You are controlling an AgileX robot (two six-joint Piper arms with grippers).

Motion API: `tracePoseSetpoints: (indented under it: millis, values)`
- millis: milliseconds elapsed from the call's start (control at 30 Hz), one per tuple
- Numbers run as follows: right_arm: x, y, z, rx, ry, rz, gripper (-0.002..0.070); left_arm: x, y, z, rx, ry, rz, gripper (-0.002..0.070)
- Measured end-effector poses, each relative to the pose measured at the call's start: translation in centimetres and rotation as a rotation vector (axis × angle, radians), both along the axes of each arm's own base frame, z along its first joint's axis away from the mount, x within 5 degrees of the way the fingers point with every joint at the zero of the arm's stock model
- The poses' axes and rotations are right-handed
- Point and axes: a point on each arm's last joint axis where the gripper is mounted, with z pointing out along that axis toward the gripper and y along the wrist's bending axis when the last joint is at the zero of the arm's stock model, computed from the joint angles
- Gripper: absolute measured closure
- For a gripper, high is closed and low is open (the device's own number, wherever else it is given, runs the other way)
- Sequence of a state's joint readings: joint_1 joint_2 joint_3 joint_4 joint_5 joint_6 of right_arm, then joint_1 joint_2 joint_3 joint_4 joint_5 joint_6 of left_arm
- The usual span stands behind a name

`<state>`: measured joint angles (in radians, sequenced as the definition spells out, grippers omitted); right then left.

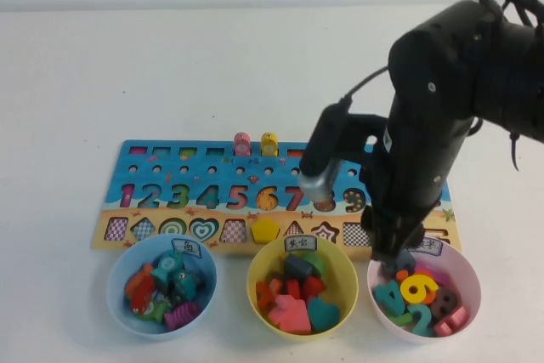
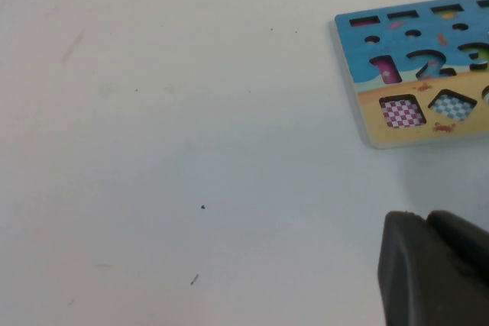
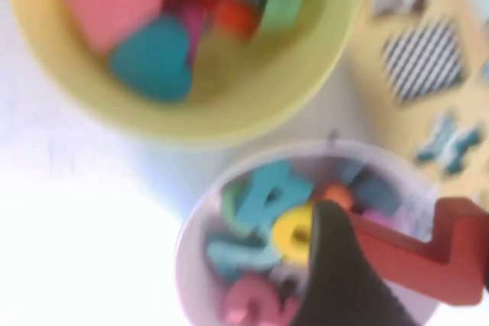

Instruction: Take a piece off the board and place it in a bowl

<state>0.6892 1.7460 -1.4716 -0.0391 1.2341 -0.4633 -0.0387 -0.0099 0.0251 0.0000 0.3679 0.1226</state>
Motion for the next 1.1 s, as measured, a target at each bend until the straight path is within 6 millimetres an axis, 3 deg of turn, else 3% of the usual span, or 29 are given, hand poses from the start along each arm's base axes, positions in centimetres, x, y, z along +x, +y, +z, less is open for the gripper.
tracePoseSetpoints:
  millis: [167,300,400,567,667,833,933,1100]
  values:
    - [-1.0,-1.1,-2.7,-0.081,0.062,-0.046,0.0343,0.0,0.0,0.0,0.0,0.0,0.0,0.0678]
    - [-1.2,-2.1,-4.0,-0.11,0.102,-0.073,0.0262,0.0,0.0,0.0,0.0,0.0,0.0,0.0678]
    - [-1.0,-2.6,-4.2,-0.113,0.108,-0.094,0.0218,0.0,0.0,0.0,0.0,0.0,0.0,0.0678]
    - [-0.8,-2.8,-4.1,-0.101,0.108,-0.127,0.0209,0.0,0.0,0.0,0.0,0.0,0.0,0.0678]
    - [-1.1,-2.7,-3.4,-0.043,0.117,-0.185,0.0284,0.0,0.0,0.0,0.0,0.0,0.0,0.0678]
    - [-3.6,-2.6,0.5,0.213,0.104,-0.231,0.0592,0.0,0.0,0.0,0.0,0.0,0.0,0.0678]
    - [-5.5,-3.7,2.1,0.328,0.035,-0.238,0.0662,0.0,0.0,0.0,0.0,0.0,0.0,0.0678]
    - [-8.1,-5.6,4.0,0.451,-0.08,-0.241,0.0688,0.0,0.0,0.0,0.0,0.0,0.0,0.0678]
